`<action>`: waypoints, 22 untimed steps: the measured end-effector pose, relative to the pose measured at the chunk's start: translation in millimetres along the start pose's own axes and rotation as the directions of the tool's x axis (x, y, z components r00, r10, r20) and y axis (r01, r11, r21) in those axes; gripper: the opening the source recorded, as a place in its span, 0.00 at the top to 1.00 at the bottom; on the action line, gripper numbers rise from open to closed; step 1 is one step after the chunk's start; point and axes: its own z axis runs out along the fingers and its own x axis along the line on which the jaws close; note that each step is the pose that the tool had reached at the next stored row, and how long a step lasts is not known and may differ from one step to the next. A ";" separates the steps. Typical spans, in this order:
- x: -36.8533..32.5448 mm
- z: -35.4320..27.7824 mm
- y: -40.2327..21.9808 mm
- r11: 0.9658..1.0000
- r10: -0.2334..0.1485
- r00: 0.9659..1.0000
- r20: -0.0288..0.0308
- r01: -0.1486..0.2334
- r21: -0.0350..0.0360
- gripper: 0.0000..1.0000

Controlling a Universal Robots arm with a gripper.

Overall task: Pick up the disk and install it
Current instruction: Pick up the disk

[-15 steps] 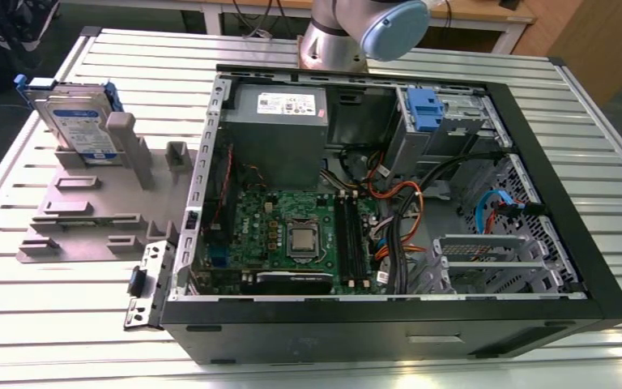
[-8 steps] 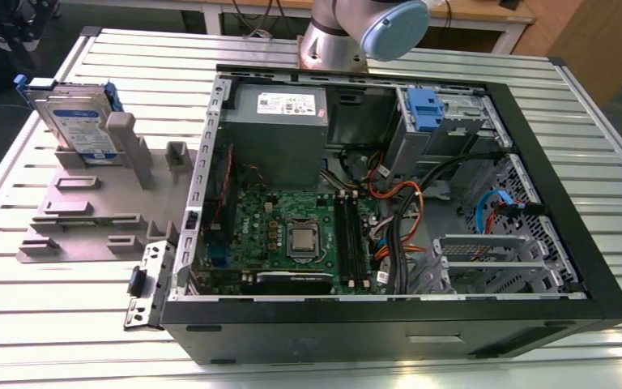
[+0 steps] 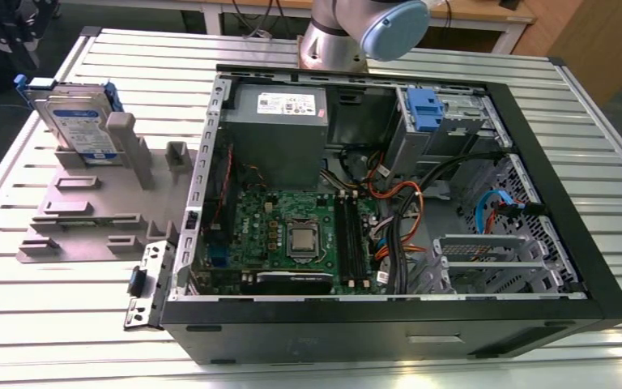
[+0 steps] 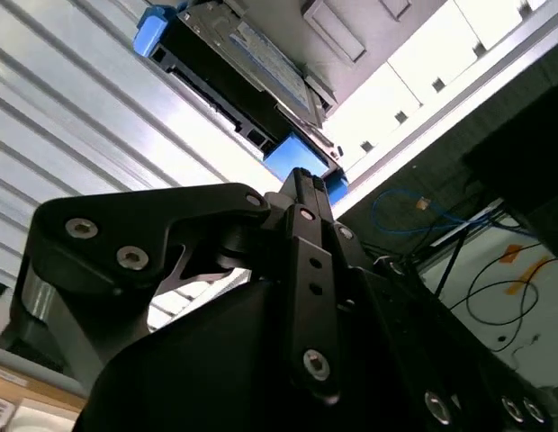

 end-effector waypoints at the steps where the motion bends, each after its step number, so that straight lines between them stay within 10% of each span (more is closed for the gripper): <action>1: 0.0 0.1 0.0 1.000 -0.018 1.000 -0.001 0.018 0.000 0.89; 7: 0.0 0.8 0.0 0.992 -0.127 0.992 -0.005 0.127 0.003 0.89; 14: 0.0 1.3 0.0 0.970 -0.243 0.970 -0.010 0.243 0.005 0.89; 22: 0.0 1.3 0.0 0.969 -0.249 0.968 -0.010 0.249 0.005 0.89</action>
